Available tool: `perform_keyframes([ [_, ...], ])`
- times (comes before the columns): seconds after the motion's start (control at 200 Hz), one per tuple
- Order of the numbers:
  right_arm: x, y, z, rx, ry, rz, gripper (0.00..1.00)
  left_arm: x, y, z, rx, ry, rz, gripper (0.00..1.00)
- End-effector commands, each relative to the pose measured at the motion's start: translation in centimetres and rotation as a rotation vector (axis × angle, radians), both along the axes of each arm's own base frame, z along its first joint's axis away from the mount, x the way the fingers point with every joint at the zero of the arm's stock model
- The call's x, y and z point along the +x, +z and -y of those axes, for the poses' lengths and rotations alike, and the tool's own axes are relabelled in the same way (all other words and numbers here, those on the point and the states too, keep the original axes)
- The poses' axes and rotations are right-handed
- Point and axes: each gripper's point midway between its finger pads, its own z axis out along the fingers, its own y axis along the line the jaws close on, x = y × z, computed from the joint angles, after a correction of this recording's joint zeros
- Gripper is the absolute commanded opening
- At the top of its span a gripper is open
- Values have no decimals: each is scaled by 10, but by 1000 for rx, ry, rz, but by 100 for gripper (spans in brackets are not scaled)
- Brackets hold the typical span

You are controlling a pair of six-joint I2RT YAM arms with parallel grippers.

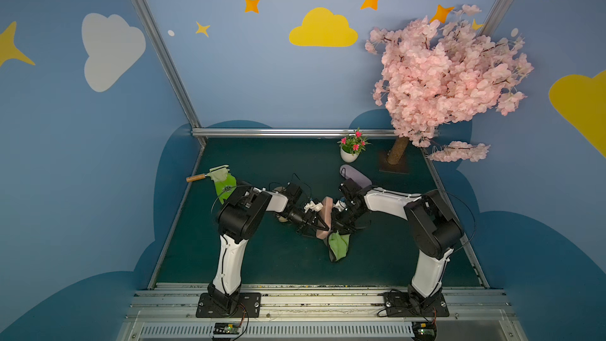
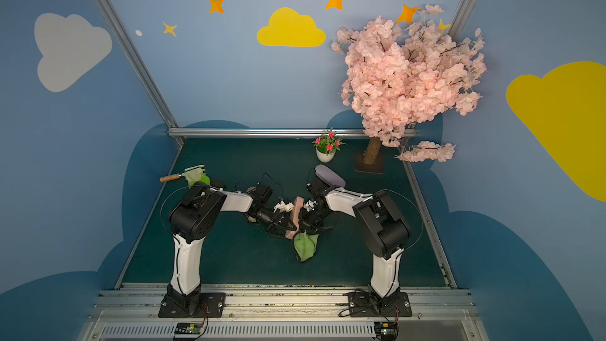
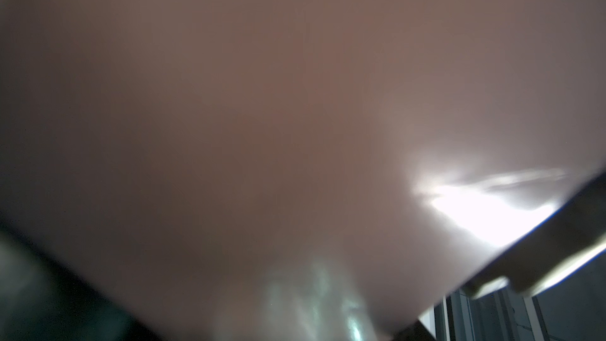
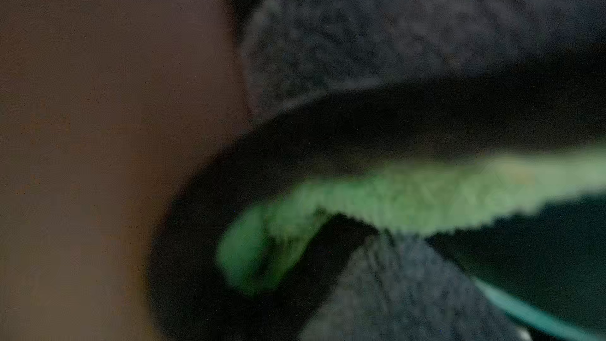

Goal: Wipe the eyeglass case
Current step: Wipe the dirt from the eyeglass case.

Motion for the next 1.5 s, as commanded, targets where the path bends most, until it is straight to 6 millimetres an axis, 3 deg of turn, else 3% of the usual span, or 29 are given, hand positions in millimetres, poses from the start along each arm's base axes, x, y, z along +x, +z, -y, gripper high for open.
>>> perform_keyframes([
  [0.0, -22, 74, -32, 265, 161, 55, 0, -12, -42, 1, 163, -20, -35, 3],
  [0.08, 2, 75, -2, 188, 72, 104, 0, -16, -44, -2, 202, -39, -15, 3],
  [0.135, 16, 87, 14, 160, 44, 188, 0, -19, -46, -5, 223, -53, -6, 3],
  [0.23, 28, 114, 26, 148, 55, 321, 0, -23, -47, -6, 235, -67, 3, 3],
  [0.305, 35, 123, 31, 151, 57, 335, 0, -24, -49, -5, 242, -75, 10, 3],
  [0.4, 41, 112, 29, 138, 67, 294, 0, -25, -49, -5, 240, -76, 4, 3],
  [0.576, 34, 83, 1, 92, 63, 229, 0, -26, -47, -5, 238, -79, 5, 3],
  [0.711, 25, 41, -10, 13, 2, 179, 0, -25, -47, -5, 234, -76, 5, 3],
  [0.766, 36, 17, 1, -64, -51, 163, 0, -26, -48, -5, 235, -78, 5, 3],
  [0.856, 74, -15, 20, -120, -179, 139, 0, -26, -48, -5, 240, -81, 7, 3],
  [0.981, 121, -35, 24, -153, -244, 133, 0, -27, -48, -4, 247, -92, 15, 3],
  [1.181, 158, -35, 13, -187, -211, 155, 0, -28, -49, -4, 251, -101, 23, 3],
  [1.336, 174, -48, 30, -245, -245, 146, 0, -29, -48, -4, 251, -102, 20, 3],
  [1.401, 180, -41, 44, -260, -269, 167, 0, -29, -48, -4, 252, -101, 20, 3],
  [1.491, 189, -10, 57, -237, -283, 257, 0, -30, -48, -5, 253, -102, 21, 3],
])
